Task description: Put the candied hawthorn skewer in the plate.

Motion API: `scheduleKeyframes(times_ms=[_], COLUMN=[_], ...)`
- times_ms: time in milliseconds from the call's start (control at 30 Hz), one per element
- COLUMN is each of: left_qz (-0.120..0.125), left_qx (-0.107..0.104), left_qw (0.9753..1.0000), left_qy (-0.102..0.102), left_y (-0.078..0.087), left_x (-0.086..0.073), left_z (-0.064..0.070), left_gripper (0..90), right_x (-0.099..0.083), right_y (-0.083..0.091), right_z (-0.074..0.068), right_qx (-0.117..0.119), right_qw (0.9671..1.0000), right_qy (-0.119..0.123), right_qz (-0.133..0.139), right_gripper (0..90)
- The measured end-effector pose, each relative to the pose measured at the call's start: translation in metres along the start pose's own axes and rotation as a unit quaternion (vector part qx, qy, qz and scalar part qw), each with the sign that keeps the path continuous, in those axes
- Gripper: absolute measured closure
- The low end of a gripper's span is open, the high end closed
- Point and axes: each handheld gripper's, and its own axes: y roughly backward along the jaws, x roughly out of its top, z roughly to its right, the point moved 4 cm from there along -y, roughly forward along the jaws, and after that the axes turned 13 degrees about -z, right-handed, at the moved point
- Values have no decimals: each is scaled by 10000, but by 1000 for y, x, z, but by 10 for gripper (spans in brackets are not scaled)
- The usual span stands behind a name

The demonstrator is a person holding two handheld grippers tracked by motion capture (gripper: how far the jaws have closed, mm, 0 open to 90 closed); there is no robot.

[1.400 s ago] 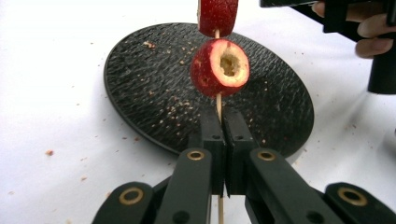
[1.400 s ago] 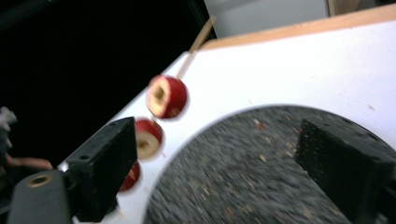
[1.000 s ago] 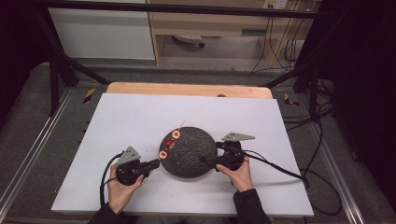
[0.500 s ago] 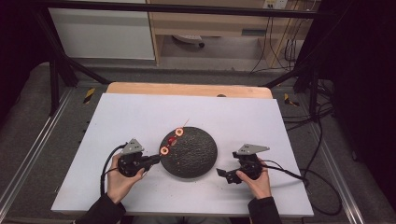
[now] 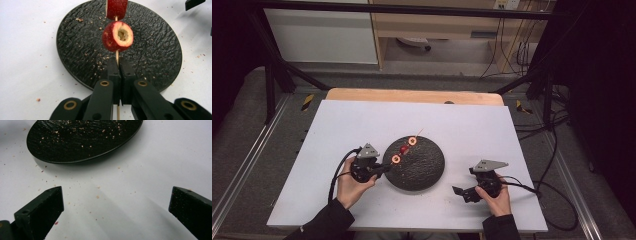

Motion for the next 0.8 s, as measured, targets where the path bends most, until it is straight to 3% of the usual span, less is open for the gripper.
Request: scheduleKeyframes(times_ms=[367, 800], left_qz=[-429, -925], left_qx=[56, 238], left_qw=[9990, 9951], left_qy=[-84, -264], left_y=[-17, -38], left_x=[11, 18], left_z=[3, 15], left_gripper=[883, 883], right_x=[-9, -13], right_y=[4, 7], right_z=[6, 9], right_qx=[-17, 6], right_qw=[9999, 9998], right_qy=[-100, -150], right_qz=[82, 121], right_gripper=[6, 6])
